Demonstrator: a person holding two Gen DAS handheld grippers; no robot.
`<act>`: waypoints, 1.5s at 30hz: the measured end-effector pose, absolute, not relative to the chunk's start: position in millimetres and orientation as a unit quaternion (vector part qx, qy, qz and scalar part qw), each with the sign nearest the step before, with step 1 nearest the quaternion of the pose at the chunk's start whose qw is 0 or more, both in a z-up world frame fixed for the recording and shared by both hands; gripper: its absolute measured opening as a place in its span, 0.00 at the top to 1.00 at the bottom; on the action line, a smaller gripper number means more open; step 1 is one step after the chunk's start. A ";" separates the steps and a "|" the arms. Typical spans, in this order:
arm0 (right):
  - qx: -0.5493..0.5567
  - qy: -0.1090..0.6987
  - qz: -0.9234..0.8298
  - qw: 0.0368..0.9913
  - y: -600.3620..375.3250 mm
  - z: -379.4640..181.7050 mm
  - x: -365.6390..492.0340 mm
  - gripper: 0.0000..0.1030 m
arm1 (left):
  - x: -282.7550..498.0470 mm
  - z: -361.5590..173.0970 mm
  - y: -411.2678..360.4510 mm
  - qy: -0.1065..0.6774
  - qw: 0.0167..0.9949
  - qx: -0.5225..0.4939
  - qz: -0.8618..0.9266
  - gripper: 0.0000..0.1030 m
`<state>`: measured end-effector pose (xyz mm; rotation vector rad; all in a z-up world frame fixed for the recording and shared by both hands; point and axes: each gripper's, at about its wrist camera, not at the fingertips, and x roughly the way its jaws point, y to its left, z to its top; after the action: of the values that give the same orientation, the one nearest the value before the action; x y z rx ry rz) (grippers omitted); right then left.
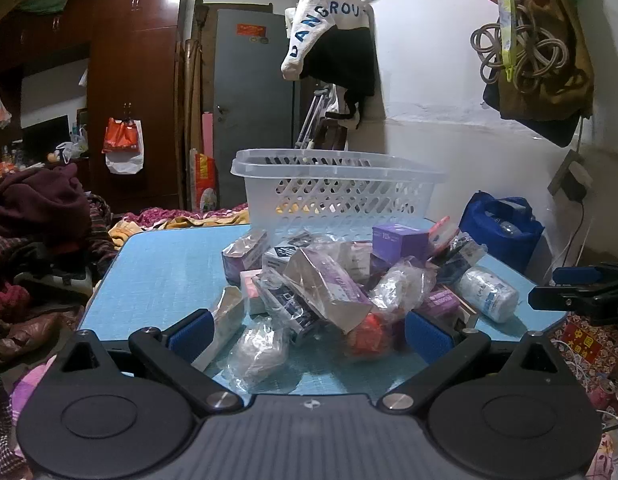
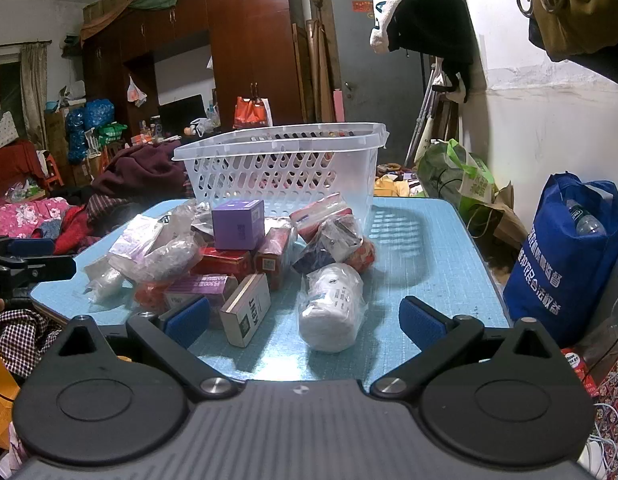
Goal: Organize objects
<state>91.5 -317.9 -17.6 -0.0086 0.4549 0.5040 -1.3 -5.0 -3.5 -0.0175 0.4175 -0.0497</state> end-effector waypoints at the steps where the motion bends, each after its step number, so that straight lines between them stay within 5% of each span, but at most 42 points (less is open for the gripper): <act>1: -0.004 0.224 0.247 0.943 -317.7 -17.7 91.5 0.00 | -1.4 -3.5 -5.0 0.207 0.978 -0.009 -0.025 0.00; 45: -0.014 0.191 0.263 0.946 -317.4 -19.1 87.2 0.00 | -1.4 -2.9 -3.3 0.208 0.978 -0.015 -0.030 0.00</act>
<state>87.2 -317.4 -19.1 -0.0286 0.3889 0.5364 -1.4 -3.3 -2.9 -0.0304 0.4187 -0.0601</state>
